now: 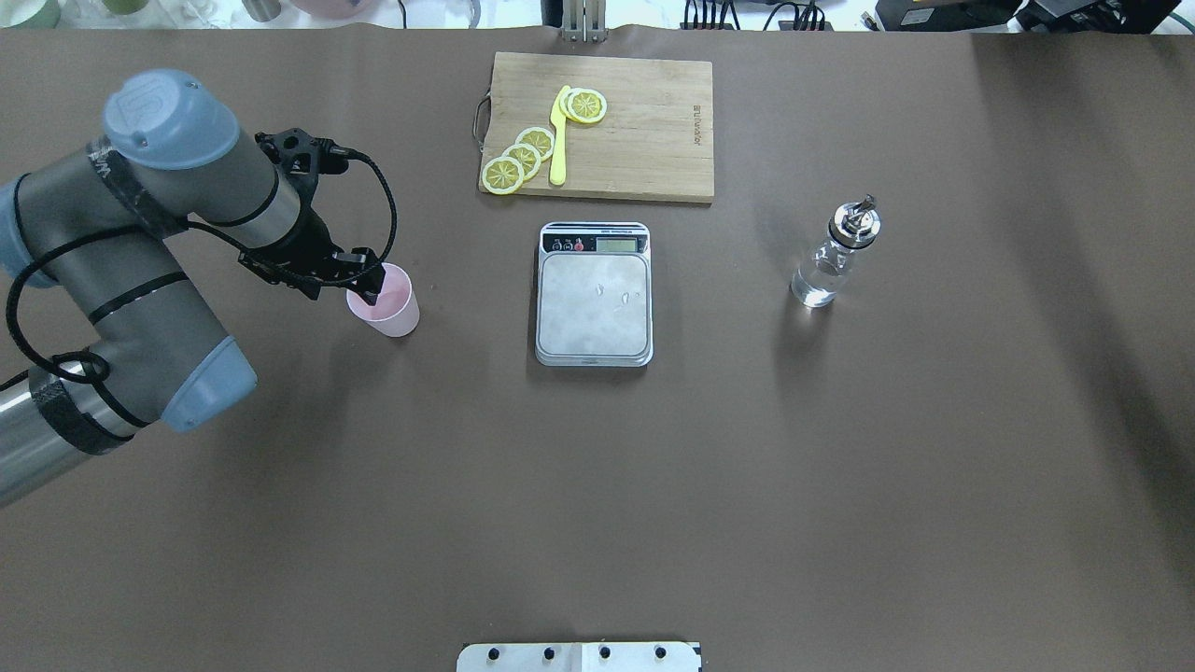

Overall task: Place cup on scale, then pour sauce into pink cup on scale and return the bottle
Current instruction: 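Grasp the pink paper cup with the left gripper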

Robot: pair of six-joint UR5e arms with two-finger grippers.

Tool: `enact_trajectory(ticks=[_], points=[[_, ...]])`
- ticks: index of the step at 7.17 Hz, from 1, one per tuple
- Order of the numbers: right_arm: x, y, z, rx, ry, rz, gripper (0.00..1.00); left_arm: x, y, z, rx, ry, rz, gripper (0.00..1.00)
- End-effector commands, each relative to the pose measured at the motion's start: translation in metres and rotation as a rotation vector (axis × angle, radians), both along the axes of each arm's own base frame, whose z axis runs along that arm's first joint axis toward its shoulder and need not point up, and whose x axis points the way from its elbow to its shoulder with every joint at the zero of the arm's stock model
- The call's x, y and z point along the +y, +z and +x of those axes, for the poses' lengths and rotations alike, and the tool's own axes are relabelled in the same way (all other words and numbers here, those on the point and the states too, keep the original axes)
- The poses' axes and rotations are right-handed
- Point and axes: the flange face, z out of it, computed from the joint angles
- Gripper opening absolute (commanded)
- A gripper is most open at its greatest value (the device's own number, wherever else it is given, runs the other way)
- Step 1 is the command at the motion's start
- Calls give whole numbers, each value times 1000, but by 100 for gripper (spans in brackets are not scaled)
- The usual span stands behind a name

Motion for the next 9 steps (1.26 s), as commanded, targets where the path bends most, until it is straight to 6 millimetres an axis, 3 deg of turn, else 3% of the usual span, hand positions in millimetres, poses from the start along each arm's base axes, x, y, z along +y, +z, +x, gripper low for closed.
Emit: enact_trajectory(ticks=[1, 3, 9], points=[[0, 0, 0, 0, 0, 1, 100, -5, -2, 5, 1, -21, -23, 73], [0, 0, 0, 2, 0, 0, 100, -9, 0, 9, -6, -22, -31, 69], [0, 1, 0, 5, 1, 0, 100, -14, 1, 17, -8, -45, -67, 28]])
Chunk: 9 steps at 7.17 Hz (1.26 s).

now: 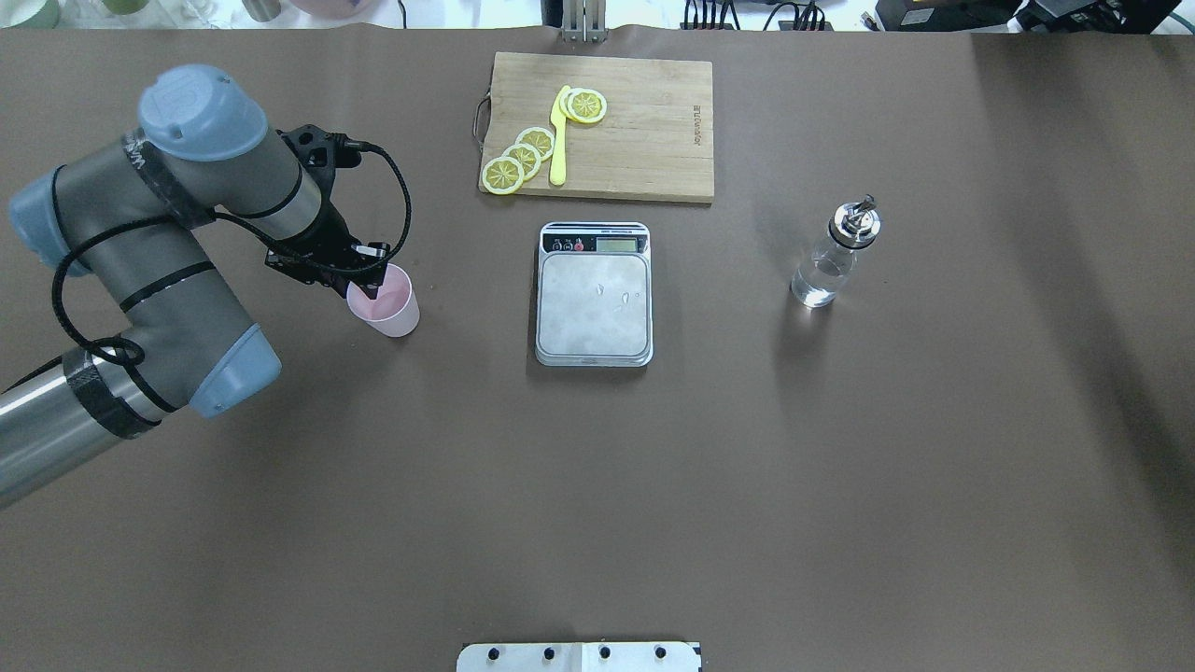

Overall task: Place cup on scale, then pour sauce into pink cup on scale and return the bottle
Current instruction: 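Carry the pink cup onto the scale with the left gripper while the right arm approaches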

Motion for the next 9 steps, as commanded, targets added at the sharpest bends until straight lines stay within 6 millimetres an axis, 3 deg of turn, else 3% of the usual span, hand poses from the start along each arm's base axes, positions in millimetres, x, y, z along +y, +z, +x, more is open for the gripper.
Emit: enact_trajectory(ticks=[1, 2, 3, 4, 7, 9], points=[[0, 0, 0, 1, 0, -1, 100, -1, 2, 2, -2, -7, -11, 22], [0, 0, 0, 1, 0, -1, 100, -1, 2, 1, -1, -8, -9, 3], [0, 1, 0, 1, 0, -2, 100, -1, -1, 0, 7, -10, -4, 0], [-1, -1, 0, 1, 0, 1, 100, 1, -16, -2, 33, -33, -9, 0], [-3, -4, -1, 0, -2, 15, 100, -3, -86, 5, 124, -104, -116, 0], [-4, -24, -5, -9, -7, 54, 100, -9, -158, 15, 131, -153, -181, 0]])
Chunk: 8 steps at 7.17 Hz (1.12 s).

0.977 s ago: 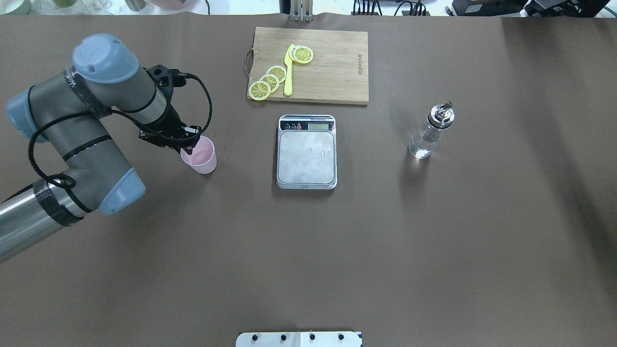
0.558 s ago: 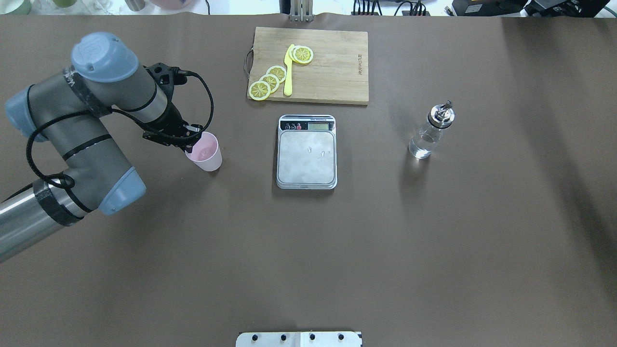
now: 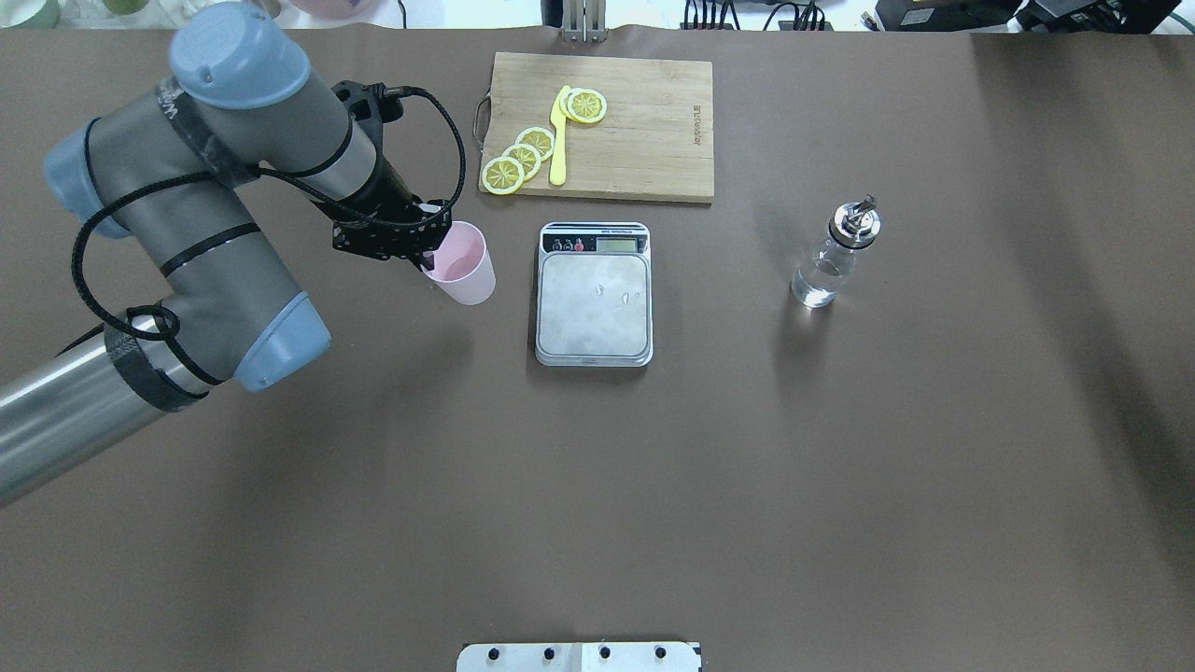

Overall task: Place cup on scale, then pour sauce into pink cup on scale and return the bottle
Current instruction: 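Carry the pink cup onto the scale with the left gripper while the right arm approaches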

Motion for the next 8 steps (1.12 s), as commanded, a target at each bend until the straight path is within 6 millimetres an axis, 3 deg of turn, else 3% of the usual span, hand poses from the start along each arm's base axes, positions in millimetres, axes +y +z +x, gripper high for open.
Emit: enact_trajectory(ticks=[1, 2, 4, 5, 7, 8], points=[[2, -38, -18, -17, -31, 75, 100, -2, -72, 11, -15, -22, -56, 0], [5, -66, -37, -30, -64, 125, 100, -2, -86, 24, -15, -25, -74, 0], [14, -92, -59, -68, -108, 177, 100, 8, -108, 68, -44, -47, -72, 0], [20, -108, -79, -90, -149, 208, 100, 4, -115, 76, -52, -64, -77, 0], [35, -144, -116, -107, -217, 277, 100, 0, -110, 81, -76, -87, -65, 0], [40, -153, -125, -111, -238, 298, 100, -1, -102, 87, -90, -80, -65, 0]])
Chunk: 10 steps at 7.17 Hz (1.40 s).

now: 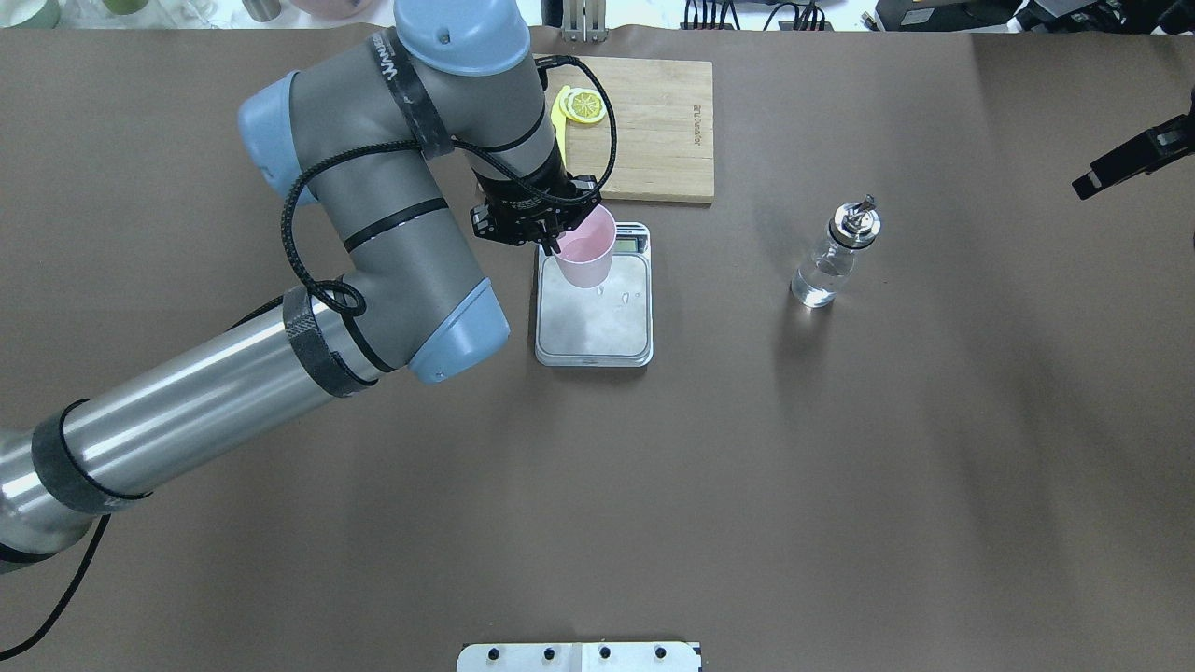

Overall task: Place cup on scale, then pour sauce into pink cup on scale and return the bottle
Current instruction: 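Carry the pink cup onto the scale with the left gripper while the right arm approaches, then lower the cup onto the scale and open the left gripper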

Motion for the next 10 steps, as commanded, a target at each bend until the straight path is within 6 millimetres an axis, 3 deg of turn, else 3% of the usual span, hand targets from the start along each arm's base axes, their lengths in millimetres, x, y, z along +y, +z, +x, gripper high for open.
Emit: enact_trajectory(ticks=[1, 4, 9, 10], points=[[9, -17, -18, -21, -32, 63, 100, -6, 11, 10, -35, -15, 16, 0], [9, -13, -28, -26, -54, 61, 100, 25, 16, 43, -43, 17, 38, 0], [23, -11, -46, -80, -87, 197, 100, 21, 21, 50, -20, 22, 60, 0], [24, -11, -47, -82, -88, 200, 100, 21, 20, 49, -19, 23, 65, 20]])
